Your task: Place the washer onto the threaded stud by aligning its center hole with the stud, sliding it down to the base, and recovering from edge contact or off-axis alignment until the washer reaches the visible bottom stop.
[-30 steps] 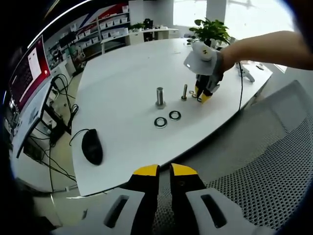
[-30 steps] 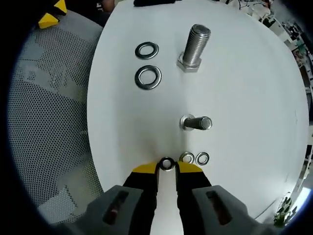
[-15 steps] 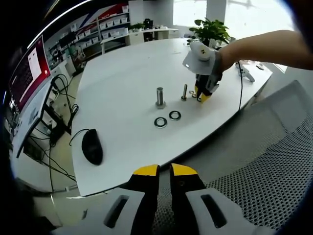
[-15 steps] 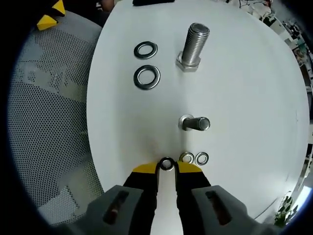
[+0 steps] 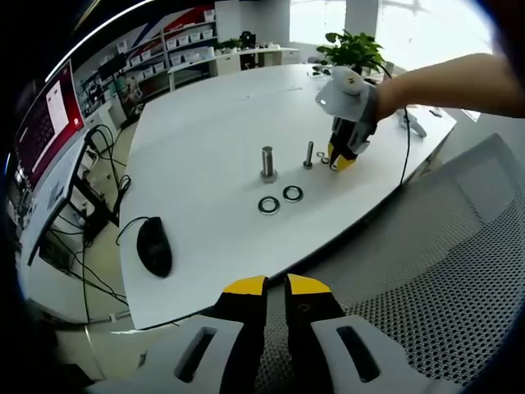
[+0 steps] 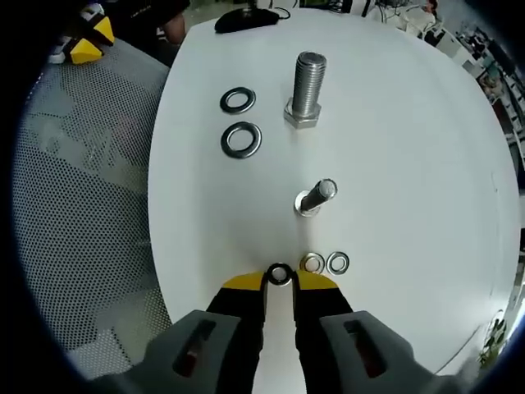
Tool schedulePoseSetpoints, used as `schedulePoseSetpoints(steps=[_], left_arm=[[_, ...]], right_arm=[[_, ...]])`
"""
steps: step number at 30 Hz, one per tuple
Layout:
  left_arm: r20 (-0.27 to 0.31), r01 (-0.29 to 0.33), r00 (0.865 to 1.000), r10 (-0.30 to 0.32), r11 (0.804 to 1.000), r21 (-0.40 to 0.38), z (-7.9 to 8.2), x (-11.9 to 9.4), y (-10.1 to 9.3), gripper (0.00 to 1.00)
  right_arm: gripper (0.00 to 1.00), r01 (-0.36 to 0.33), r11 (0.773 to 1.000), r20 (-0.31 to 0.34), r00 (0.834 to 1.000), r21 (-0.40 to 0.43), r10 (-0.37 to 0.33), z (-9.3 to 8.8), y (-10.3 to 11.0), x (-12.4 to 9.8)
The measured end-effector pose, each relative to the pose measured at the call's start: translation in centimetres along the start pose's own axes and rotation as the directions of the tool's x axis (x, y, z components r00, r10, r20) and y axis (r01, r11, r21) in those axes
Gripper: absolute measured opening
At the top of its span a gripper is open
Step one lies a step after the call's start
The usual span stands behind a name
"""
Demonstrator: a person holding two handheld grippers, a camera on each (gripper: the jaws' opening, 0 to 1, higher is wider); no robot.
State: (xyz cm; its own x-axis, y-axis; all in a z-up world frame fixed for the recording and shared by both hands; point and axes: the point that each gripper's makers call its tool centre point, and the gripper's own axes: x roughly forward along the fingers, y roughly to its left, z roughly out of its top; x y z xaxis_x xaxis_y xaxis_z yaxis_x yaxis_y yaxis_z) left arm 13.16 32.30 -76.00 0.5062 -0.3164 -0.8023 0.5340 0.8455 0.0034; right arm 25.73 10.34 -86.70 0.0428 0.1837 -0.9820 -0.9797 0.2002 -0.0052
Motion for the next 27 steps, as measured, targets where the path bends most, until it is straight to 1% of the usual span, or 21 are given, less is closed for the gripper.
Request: schedulePoseSetpoints(steps=[5,9,13,15,18,21,27], left_arm=[[-0.001,0.002,1.0,-0.002,1.0,0.003,0.0,0.0,0.0,0.06],[0.001,0.001,1.0,-0.001,1.0,0.003,0.0,0.0,0.0,0.06],[0.0,0.002,1.0,-0.002,1.0,0.003,0.0,0.0,-0.1,0.06],[0.001,0.001,1.0,-0.001,1.0,0.002,0.0,0.0,0.0,0.06],[0.001,0.0,1.0,0.0,1.0,0.001,0.0,0.0,0.0,0.06],[0.0,0.001,1.0,-0.001,1.0,0.001,-0.1,0.0,0.0,0.06],[0.001,0.0,1.0,0.0,1.0,-0.001,-0.1,0.0,0.0,0.06]], right_arm=[[0.14,0.011,1.0,0.013,1.0,0.017,-0.011,0.0,-0.2,0.0],[0.14,-0.018,0.999,0.009,1.0,0.043,0.017,-0.4,0.2,-0.1],[0.14,-0.041,0.998,0.007,0.999,0.045,0.041,-0.7,0.3,-0.4],[0.14,-0.056,0.997,0.016,0.998,0.053,0.056,-0.5,0.4,-0.8],[0.14,-0.064,0.997,0.013,0.998,0.037,0.064,-0.2,0.3,-1.7],[0.14,-0.062,0.998,0.022,0.998,0.021,0.062,0.5,-0.2,-2.8],[0.14,-0.058,0.998,0.031,0.998,-0.004,0.058,1.4,-0.7,-3.8]])
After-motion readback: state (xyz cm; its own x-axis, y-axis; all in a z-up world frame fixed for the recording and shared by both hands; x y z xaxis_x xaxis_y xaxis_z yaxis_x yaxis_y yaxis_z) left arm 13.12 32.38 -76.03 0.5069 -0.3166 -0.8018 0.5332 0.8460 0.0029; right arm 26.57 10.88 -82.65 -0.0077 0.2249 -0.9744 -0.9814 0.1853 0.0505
